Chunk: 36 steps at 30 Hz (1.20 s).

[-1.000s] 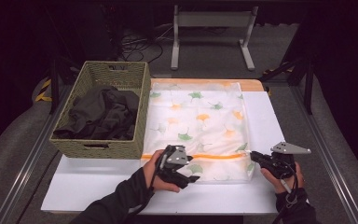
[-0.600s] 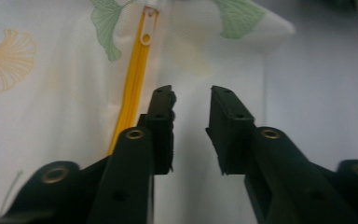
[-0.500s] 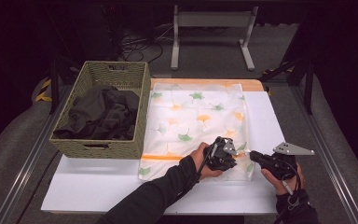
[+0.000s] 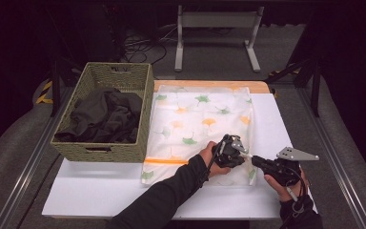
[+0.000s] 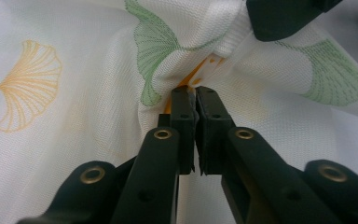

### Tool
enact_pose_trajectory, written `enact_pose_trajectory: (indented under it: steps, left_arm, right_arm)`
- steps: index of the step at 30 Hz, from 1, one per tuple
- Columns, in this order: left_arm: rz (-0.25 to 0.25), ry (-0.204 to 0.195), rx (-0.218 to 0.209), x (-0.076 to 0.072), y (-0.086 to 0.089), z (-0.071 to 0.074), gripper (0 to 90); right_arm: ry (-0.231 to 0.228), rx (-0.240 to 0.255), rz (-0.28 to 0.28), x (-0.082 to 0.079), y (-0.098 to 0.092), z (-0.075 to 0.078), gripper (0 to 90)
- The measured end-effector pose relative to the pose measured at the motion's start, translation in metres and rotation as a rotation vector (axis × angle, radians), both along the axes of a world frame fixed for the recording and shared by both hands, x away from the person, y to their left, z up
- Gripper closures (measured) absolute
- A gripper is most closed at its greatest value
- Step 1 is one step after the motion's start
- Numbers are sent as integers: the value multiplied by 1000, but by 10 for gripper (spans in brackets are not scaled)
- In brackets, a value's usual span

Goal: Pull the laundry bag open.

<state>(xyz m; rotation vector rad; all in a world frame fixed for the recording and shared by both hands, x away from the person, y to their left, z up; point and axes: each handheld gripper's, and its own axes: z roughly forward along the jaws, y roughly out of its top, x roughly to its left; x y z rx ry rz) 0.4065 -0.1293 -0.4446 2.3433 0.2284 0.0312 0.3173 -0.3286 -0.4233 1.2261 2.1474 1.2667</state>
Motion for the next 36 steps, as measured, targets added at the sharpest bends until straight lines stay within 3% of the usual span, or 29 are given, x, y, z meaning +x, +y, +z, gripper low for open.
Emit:
enact_pose_trajectory:
  steps: [3,9,13,17,24,28,31,36]
  left_arm:
    - [-16,-4,-5,-1,-1,1,807]
    - [-43,21,-69,-8,2,7,772]
    - [-3,7,-71,-9,3,9,828]
    - [26,40,-89,-7,5,6,892]
    - [30,54,-101,-7,5,3,895]
    - [34,70,-124,-6,6,2,837]
    - [44,69,-130,-7,6,1,895]
    - [65,62,-126,-8,5,1,898]
  right_arm:
    - [-6,9,-4,0,0,1,850]
    - [0,8,-4,0,-1,0,850]
    - [-3,6,-7,0,-1,0,850]
    - [-2,6,-2,0,0,-1,850]
    - [5,9,2,0,0,-3,850]
    - [6,10,6,0,0,-3,849]
    - [7,17,11,-1,-1,-3,849]
    - [3,-3,7,-1,1,-3,849]
